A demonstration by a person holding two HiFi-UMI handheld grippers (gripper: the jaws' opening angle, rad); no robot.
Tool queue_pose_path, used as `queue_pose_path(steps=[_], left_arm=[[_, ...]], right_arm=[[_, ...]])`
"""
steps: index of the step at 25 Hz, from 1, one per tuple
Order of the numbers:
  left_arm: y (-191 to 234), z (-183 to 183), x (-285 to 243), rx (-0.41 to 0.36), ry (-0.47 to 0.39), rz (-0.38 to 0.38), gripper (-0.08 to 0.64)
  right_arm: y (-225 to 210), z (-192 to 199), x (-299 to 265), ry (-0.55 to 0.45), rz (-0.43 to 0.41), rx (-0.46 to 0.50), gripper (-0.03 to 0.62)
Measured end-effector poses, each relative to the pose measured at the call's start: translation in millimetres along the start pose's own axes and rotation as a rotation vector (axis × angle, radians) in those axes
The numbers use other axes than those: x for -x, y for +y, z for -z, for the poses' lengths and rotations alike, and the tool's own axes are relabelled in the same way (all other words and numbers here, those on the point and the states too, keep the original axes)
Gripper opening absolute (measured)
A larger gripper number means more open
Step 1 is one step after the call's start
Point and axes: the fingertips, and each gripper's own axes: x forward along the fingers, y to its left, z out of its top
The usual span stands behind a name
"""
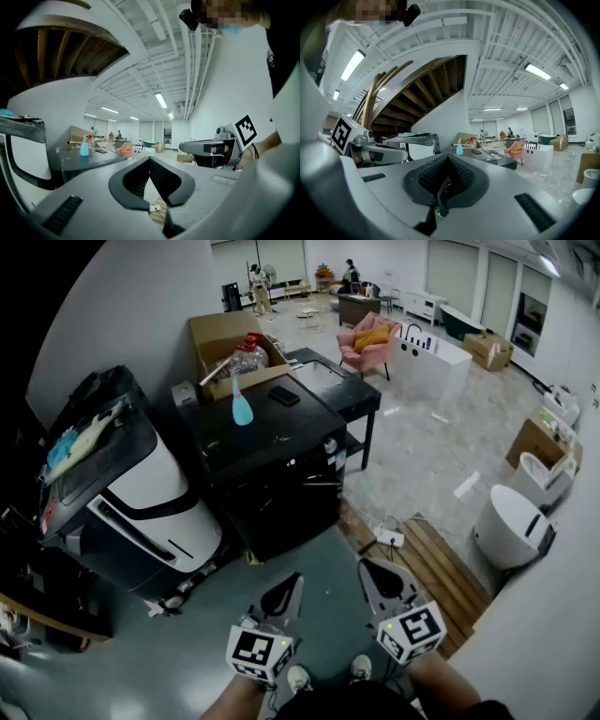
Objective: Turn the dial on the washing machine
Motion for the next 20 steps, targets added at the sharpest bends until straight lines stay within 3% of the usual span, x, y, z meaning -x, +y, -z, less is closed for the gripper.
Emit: queue_pose_path(steps=[20], left_arm=[[31,4,34,0.003,-0.007,-0.009,0.005]], right_arm=[[41,0,-15,-0.009,-0.002,0.010,0.002]])
